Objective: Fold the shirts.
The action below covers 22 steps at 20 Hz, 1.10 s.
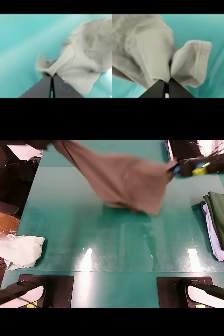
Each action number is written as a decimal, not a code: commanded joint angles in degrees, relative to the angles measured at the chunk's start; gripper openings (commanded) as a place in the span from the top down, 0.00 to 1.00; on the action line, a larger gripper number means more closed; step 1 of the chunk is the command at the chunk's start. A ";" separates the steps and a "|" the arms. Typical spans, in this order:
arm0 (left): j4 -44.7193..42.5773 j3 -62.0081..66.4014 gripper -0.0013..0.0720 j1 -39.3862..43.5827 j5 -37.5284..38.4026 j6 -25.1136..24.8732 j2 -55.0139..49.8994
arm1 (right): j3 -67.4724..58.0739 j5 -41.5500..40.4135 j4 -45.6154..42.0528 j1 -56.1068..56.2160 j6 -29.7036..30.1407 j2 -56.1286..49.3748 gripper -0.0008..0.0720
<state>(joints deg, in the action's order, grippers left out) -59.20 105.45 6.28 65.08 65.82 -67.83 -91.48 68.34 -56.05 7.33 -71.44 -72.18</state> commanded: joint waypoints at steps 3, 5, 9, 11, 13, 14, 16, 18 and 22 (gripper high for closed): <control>-0.35 0.02 0.94 -0.13 -10.25 -0.26 15.80 | -13.64 3.30 -2.64 -4.68 -0.72 9.49 0.96; 0.11 0.02 0.94 -0.13 -11.93 -0.20 19.32 | -16.98 4.48 -2.62 -5.77 -0.72 11.30 0.96; 5.55 2.08 0.94 -0.13 -13.86 0.24 22.91 | -22.18 6.25 -2.56 -8.07 -0.79 14.08 0.96; 6.93 6.19 0.94 -0.13 -13.14 0.20 22.91 | -24.79 7.80 -2.58 -9.03 -2.51 14.29 0.96; 4.02 6.51 0.94 -0.13 -13.42 0.31 22.03 | -24.63 8.20 -2.56 -9.22 -3.19 13.92 0.96; 1.01 6.51 0.94 -0.13 -12.26 1.53 20.20 | -23.50 8.37 -2.47 -9.16 -4.28 13.00 0.96; -2.75 6.51 0.94 -0.13 -7.76 3.85 14.27 | -20.41 10.64 -2.47 -9.16 -6.47 10.03 0.96; -3.74 6.49 0.94 -0.15 -2.01 3.82 5.84 | -15.85 13.35 -2.56 -8.09 -7.63 5.40 0.96; -4.76 6.49 0.94 -0.13 4.50 3.85 -14.86 | -5.73 11.04 -2.62 -3.58 -7.58 -4.98 0.96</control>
<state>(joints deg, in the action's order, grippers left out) -62.70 111.77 6.11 64.14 69.25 -70.32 -103.24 79.79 -58.74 1.21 -78.30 -70.87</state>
